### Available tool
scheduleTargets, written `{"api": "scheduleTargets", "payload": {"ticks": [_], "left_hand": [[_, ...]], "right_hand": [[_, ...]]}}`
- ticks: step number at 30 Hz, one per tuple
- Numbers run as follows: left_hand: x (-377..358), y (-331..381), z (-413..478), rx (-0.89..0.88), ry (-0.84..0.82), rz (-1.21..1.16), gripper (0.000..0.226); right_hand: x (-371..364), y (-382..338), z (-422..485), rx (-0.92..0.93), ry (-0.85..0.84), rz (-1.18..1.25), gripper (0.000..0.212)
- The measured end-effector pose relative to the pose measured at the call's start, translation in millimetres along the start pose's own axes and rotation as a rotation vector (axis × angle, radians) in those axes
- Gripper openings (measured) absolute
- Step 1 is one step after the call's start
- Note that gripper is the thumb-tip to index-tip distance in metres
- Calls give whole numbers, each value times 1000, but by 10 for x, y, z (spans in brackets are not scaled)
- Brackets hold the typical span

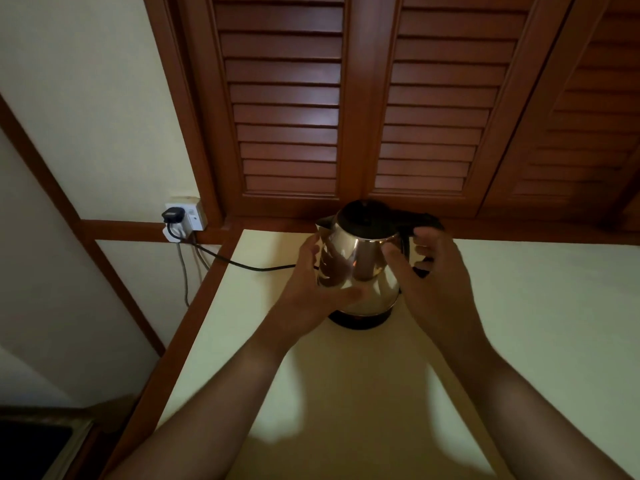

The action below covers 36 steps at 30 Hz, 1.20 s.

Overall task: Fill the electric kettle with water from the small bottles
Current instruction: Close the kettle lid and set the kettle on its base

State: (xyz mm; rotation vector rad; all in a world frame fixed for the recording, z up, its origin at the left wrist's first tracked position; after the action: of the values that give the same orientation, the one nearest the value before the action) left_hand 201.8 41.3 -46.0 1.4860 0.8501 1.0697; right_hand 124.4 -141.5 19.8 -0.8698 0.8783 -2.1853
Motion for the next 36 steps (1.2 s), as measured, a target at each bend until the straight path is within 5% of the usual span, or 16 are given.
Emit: {"api": "scheduleTargets", "payload": {"ticks": [10,26,30,36], "left_hand": [[2,104,294,-52,-44,83,83],[17,-14,302,2,-141,60,84],[26,-154,169,-5,-94,1,103],[-31,-183,96,-41,0,63,92]], "right_hand": [[-210,12,-2,77,24,-10,82],[-253,79,-50,97,-35,-32,78],[-236,148,-143,54,-77,-17,86],[-238,202,-145,45,-115,-21,88]]}}
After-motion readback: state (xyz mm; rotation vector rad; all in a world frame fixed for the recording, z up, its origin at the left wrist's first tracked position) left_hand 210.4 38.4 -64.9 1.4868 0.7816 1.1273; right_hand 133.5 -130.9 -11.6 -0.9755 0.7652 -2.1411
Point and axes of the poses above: each hand's wrist, its own z-axis towards the middle knuckle, its own x-axis out of the back of the hand, y = z × x, the point moved 8 cm from there along z, towards the middle knuckle, and after that the axes turned 10 degrees about x, right-handed, at the moved point
